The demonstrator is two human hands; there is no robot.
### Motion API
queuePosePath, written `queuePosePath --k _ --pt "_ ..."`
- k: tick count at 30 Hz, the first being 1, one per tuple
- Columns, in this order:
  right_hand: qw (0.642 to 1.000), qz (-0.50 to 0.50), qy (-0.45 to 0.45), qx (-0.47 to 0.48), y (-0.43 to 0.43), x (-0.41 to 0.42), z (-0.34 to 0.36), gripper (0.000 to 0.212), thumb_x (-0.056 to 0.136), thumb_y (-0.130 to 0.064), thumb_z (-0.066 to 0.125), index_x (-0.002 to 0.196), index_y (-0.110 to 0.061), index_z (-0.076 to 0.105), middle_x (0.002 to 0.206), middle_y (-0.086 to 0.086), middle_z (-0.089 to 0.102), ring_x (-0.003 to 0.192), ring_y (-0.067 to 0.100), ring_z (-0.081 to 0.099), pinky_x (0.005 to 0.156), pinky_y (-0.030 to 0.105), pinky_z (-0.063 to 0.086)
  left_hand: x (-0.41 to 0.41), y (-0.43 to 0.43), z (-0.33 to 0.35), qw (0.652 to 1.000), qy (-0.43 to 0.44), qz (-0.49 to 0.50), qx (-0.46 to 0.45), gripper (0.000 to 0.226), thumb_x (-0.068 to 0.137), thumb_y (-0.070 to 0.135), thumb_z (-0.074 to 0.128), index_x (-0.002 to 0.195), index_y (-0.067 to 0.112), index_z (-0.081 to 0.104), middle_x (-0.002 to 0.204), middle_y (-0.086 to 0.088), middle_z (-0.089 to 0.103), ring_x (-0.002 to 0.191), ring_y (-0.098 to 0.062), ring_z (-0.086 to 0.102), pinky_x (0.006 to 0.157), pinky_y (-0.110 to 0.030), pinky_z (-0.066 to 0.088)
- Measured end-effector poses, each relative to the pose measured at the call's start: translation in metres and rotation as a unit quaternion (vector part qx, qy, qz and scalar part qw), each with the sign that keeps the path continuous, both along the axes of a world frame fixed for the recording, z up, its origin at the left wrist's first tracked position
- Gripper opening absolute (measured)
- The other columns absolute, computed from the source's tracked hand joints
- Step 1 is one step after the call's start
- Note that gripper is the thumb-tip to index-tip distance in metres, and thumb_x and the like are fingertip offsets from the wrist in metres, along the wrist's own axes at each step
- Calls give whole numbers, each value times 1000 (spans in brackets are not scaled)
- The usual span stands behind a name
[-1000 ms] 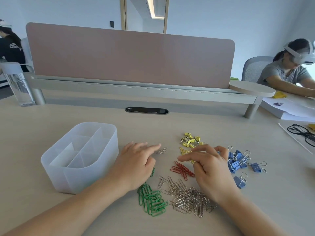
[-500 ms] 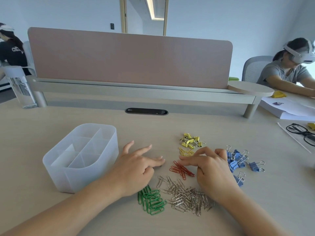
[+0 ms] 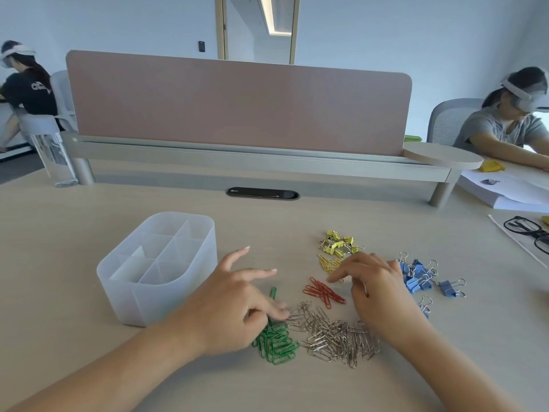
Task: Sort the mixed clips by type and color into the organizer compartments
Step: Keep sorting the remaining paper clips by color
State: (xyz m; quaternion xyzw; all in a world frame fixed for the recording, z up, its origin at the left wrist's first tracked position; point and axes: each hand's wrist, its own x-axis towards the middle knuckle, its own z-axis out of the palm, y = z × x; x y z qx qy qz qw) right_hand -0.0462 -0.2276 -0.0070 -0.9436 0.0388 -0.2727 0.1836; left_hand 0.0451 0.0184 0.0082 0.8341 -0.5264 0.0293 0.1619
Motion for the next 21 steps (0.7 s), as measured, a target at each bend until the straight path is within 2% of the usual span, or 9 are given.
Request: queuePosePath --k 2,4,6,8,11,15,17,19,21 --pt "999 -5 26 41 -3 -1 4 45 80 9 55 85 -33 70 91 -25 57 87 -5 51 77 7 33 -3 -2 -2 1000 -1 -20 -8 64 74 28 21 112 50 68 109 44 58 136 19 19 118 -31 -9" --pt "997 -5 53 58 -2 -3 8 31 84 -1 63 88 -31 70 88 -19 57 86 -3 53 71 4 37 -7 -8 -2 999 6 -44 -19 64 73 27 22 113 47 68 112 42 59 136 18 20 117 -27 -8" --pt "994 -4 79 80 1 -5 11 21 84 -10 68 90 -31 70 85 -15 59 83 -4 54 68 6 39 -7 -16 -2 997 33 -54 -39 61 74 25 25 109 42 72 111 35 64 131 15 30 115 -21 5" --pt "987 -10 107 119 4 -6 12 17 82 -19 72 88 -34 68 84 -12 61 78 -2 55 67 10 42 -3 -25 1 995 51 -33 -79 52 78 17 35 106 35 74 106 25 69 117 10 42 106 -17 24" --pt "979 -34 144 142 5 -8 14 20 74 -30 80 87 -37 67 86 -13 61 73 -2 56 62 11 43 11 -39 3 994 48 24 -94 44 91 9 48 123 34 65 111 21 59 103 8 37 94 -8 28" --pt "970 -45 176 163 6 -9 19 29 65 -34 87 88 -36 70 86 -15 61 71 -2 57 60 8 40 24 -62 2 997 73 25 -11 40 94 27 61 134 34 56 123 18 50 115 0 33 106 -28 31" --pt "966 -44 181 182 6 -9 20 30 63 -32 89 87 -36 72 82 -14 63 66 -5 56 59 6 40 27 -74 4 994 101 13 33 46 93 29 63 137 32 53 125 16 48 121 -4 34 106 -30 31" --pt "961 -41 175 212 6 -7 19 30 62 -29 90 85 -36 73 77 -12 65 59 -7 54 58 6 41 31 -83 4 992 116 6 43 46 91 28 66 136 32 55 117 16 49 115 -4 40 102 -30 36" --pt "956 -41 164 242 6 -6 17 27 63 -23 90 82 -34 74 72 -10 67 55 -6 53 57 8 43 33 -87 4 991 131 6 35 42 89 25 70 129 32 61 103 20 49 98 -4 51 93 -31 45"
